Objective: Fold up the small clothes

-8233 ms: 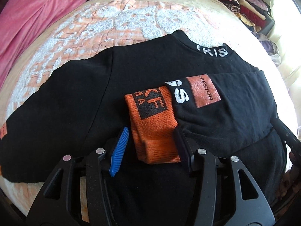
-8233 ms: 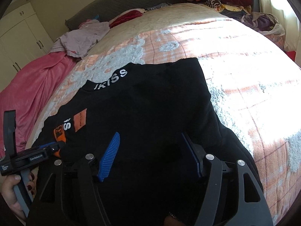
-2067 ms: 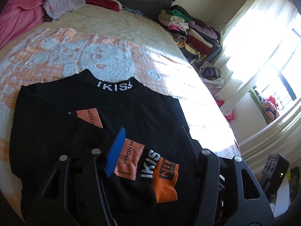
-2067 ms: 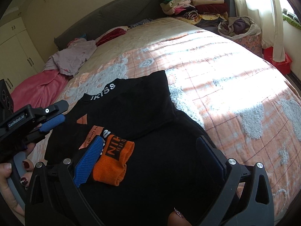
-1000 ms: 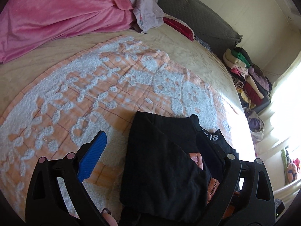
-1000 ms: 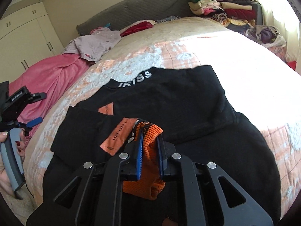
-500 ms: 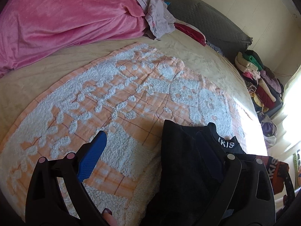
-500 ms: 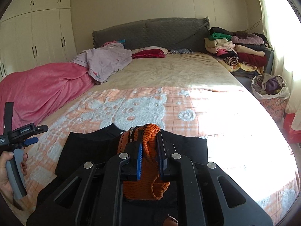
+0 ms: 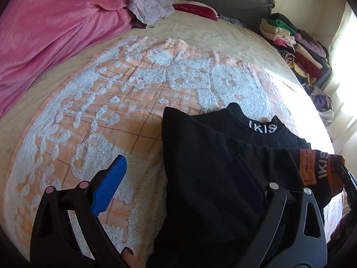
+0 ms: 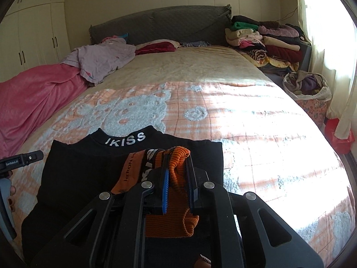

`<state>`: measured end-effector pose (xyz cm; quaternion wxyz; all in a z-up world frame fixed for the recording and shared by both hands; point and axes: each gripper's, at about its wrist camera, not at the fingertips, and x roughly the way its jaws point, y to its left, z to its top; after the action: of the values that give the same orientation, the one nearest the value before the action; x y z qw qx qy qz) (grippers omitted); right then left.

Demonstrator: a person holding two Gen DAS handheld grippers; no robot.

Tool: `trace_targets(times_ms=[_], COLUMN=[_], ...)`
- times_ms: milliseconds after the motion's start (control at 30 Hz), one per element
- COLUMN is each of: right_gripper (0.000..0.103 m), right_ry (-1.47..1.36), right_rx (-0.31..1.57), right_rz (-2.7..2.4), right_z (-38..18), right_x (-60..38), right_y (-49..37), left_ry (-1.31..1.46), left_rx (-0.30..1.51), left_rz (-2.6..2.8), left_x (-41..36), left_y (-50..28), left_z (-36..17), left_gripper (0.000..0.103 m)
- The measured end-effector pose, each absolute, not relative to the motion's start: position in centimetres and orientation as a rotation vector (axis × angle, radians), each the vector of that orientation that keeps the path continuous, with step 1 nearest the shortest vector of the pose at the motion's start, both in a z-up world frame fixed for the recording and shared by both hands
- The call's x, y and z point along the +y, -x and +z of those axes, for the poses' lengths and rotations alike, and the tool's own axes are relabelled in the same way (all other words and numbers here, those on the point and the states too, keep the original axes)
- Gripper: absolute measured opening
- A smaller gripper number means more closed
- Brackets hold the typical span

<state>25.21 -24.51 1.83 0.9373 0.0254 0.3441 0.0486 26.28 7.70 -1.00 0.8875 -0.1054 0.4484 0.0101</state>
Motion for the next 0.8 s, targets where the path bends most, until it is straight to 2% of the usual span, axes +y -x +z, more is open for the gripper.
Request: trace_targets(times_ms=[267, 333, 400, 467, 700, 800], right_gripper=[0.013, 0.016, 0.029, 0.036, 0.038, 0.043], right_ry=[-0.027, -0.012, 0.007, -0.002, 0.013, 0.046], right_rx=[0.714, 0.728, 0.748, 0.750, 0.765, 0.787], right_rz=[0.076, 0.062, 0.019, 0.000, 0.060, 0.120], right_z=[1.6, 1.4, 1.1, 1.0, 0.5, 0.1], right_x=[-24.3, -24.1, -24.2, -24.8, -23.9, -22.1], right_y=[-25.6, -25.9, -26.1, -26.0, -24.8, -24.6], left_ry=[0.117, 0.069, 0.014, -0.002, 0.032, 0.021], left_rx=[0.992, 1.029, 1.060, 1.060, 1.010, 1.023], left_rz=[-0.020, -0.027, -0.020, -0.012, -0.082, -0.092], left_x=[4.8, 4.2, 3.5, 3.3, 2.8, 2.3], left_y=[-27.0, -27.1, -27.3, -27.3, -26.4, -26.4], left_z=[-2.5, -3.3, -4.1, -4.3, -2.8, -3.1], left_gripper=[0.089, 0.089, 0.089, 0.089, 0.088, 0.080])
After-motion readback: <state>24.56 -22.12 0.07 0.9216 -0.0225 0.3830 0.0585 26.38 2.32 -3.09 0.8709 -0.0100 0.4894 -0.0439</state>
